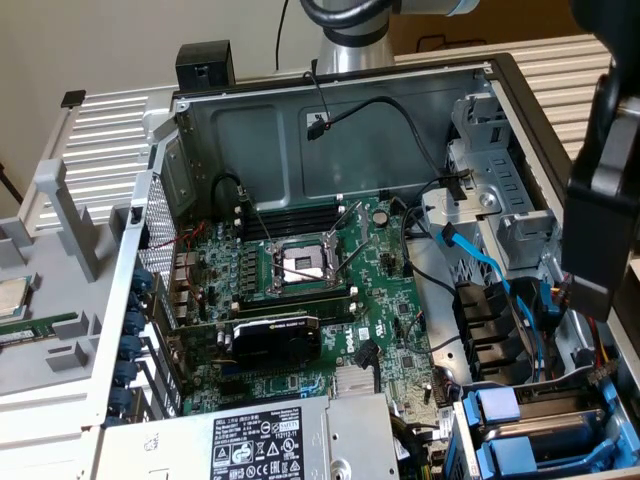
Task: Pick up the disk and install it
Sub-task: 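Insert the first disk wire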
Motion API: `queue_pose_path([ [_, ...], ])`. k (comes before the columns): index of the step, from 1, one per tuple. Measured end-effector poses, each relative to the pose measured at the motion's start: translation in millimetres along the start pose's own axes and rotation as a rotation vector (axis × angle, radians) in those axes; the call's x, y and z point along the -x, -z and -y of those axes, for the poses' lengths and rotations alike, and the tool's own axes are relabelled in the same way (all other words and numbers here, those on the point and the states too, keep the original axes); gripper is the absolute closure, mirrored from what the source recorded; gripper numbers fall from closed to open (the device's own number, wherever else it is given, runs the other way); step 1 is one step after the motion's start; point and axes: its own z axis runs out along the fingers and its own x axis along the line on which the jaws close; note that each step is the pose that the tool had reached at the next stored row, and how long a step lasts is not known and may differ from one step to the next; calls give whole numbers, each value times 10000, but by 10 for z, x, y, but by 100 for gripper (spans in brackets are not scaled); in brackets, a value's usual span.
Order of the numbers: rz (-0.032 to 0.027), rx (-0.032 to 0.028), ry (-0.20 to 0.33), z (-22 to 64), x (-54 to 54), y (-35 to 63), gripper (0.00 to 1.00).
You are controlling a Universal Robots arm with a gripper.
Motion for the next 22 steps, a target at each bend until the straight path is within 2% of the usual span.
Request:
queue_pose_path([
  [3,43,3,193,7,-20,0,49],
  [12,226,48,1415,3,-43,-2,49],
  [17,270,65,1506,3,-148,-2,49],
  [22,332,93,1617,65,-254,-14,49],
])
